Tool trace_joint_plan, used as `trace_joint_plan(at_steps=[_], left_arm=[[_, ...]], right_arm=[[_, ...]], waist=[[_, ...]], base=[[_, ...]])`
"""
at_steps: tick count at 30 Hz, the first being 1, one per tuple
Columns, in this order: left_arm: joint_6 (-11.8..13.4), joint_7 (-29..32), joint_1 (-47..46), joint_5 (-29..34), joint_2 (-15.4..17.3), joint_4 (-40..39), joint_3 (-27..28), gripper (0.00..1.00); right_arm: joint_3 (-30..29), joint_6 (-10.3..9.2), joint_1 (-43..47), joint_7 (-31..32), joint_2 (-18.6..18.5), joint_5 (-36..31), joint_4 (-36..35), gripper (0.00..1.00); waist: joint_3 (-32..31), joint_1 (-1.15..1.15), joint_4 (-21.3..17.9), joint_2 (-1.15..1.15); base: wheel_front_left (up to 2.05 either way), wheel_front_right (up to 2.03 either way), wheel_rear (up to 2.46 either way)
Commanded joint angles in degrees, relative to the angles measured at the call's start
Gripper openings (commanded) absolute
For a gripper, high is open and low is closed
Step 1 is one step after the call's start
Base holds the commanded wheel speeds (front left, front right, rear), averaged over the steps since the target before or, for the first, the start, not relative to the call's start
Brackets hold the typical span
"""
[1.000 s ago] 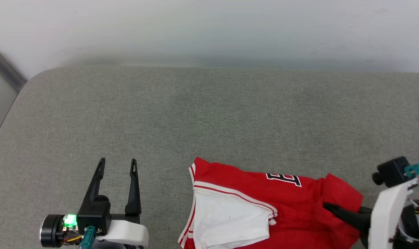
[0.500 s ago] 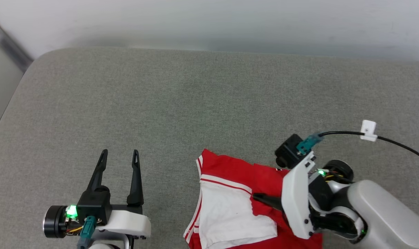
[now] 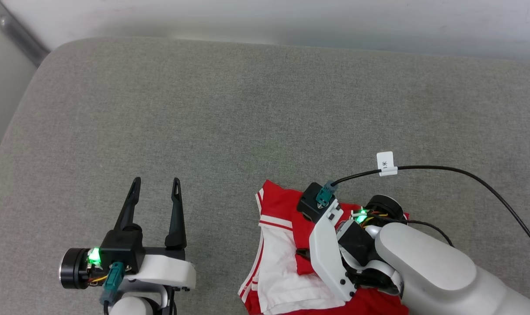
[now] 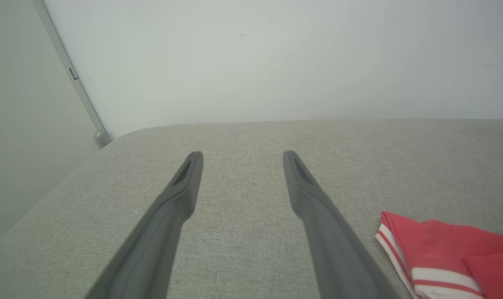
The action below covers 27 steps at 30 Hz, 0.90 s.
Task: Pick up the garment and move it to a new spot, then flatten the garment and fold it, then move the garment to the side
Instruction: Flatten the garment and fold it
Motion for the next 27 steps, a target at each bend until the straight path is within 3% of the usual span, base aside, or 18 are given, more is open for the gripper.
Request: trace_joint_plan(at_steps=[1,4,5,11,16,21,27], left_arm=[[-0.16,-0.13,-0.97,0.27,-0.02,0.07,0.14,1.0],[-0.05,-0.13,-0.64,0.25,-0.19,0.23,0.46,1.0],[-0.1,-0.13,0.12,0.34,-0.27,0.48,0.62,1.0],[-0.09,-0.13,2.12,0.65,-0.36,-0.03,1.87,1.0],[-0.41,-0.13,3.59,0.87,-0.4,-0.63,2.33,1.0],[-0.55,-0.13,4.75,1.08,-0.44,-1.24,2.41,1.0],[-0.69,-0.13,6.4,1.1,-0.46,-1.79,2.87,1.0]], right_arm=[[1.17,-0.02,-0.6,-0.7,0.24,0.75,1.29,0.0],[3.68,-0.03,-1.82,-3.66,-0.02,0.96,2.98,0.0],[4.94,-0.03,-2.86,-8.19,-1.67,1.64,1.62,1.0],[3.14,-0.02,-4.73,-17.2,-7.84,0.55,-4.27,1.0],[-6.04,-0.03,-2.69,-28.82,-11.06,-5.22,-6.17,1.0],[-22.89,-0.03,4.29,-42.73,-8.19,-14.52,-3.65,1.0],[-41.76,-0.03,14.35,-50.92,-1.93,-25.74,-3.45,1.0]], waist=[[0.19,0.0,0.2,0.0],[0.13,0.0,0.09,0.0],[-0.83,0.0,0.04,0.0],[-3.16,0.0,-1.8,0.0],[-4.99,0.0,-3.64,0.0],[-6.46,0.0,-5.04,0.0],[-8.02,0.0,-6.43,0.0]], base=[[0.0,0.0,0.0],[0.0,0.0,0.0],[0.0,0.0,0.0],[0.0,0.0,0.0],[0.0,0.0,0.0],[0.0,0.0,0.0],[0.0,0.0,0.0]])
